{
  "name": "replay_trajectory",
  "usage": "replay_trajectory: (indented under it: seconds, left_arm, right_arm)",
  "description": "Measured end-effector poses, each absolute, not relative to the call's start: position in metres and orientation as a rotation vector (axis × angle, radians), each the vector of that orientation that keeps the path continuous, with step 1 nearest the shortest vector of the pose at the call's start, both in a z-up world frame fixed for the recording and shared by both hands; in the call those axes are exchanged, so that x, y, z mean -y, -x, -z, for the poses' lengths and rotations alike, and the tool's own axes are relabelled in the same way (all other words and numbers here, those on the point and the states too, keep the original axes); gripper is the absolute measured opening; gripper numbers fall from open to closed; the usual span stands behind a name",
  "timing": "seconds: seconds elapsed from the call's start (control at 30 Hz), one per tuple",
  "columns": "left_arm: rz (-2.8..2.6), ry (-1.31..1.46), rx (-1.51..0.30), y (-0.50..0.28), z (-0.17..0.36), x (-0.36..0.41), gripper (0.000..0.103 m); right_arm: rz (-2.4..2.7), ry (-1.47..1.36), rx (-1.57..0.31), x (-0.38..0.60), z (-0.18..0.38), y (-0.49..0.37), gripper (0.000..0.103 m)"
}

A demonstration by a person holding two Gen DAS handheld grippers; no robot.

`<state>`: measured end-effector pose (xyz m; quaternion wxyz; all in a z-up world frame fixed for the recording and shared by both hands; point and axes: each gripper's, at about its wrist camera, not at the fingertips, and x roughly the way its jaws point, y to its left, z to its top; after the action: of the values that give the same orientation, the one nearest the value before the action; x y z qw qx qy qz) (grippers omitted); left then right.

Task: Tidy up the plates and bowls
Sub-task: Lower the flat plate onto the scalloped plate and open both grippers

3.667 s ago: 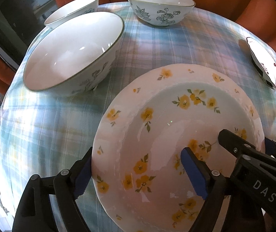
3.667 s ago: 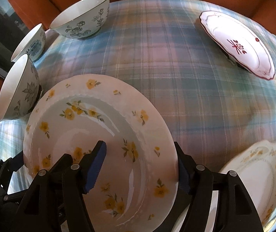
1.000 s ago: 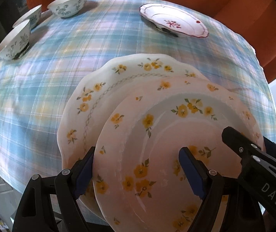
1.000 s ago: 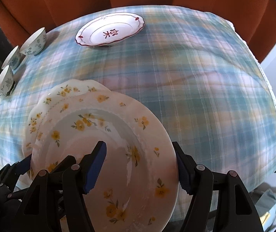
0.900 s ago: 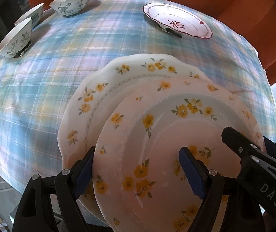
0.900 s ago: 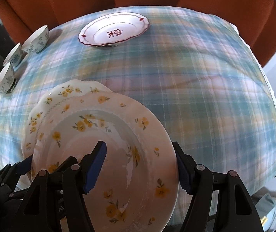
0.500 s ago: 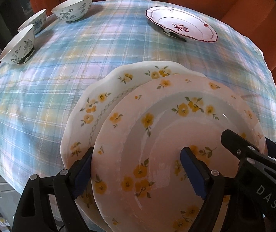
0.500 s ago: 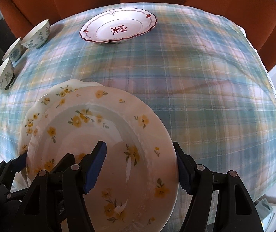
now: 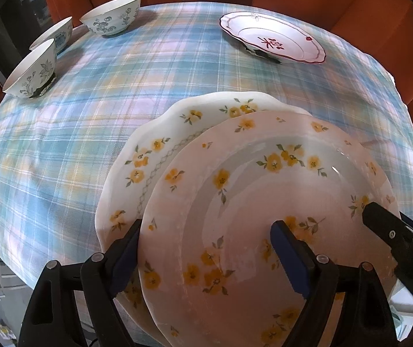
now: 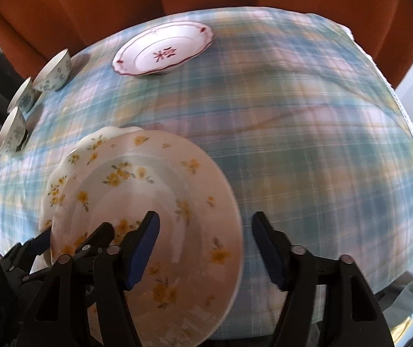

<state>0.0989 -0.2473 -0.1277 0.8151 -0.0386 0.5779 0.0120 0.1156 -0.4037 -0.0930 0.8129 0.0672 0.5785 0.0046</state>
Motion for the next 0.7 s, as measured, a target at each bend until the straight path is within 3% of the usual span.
replay_trajectory:
  seconds: [0.13,0.7]
  left_arm:
    - [-0.039,0.049,-1.223,-0.095,0.127,0.25,0.086]
    - [-0.097,-0.053,-1.134,-0.086,0.109,0.252,0.086]
  right_arm:
    - [-0.021,-0.163,-1.263,0.405,0.1,-0.114,0.041]
    - [-0.068,-0.159,-1.285,0.393,0.108,-0.119,0.041]
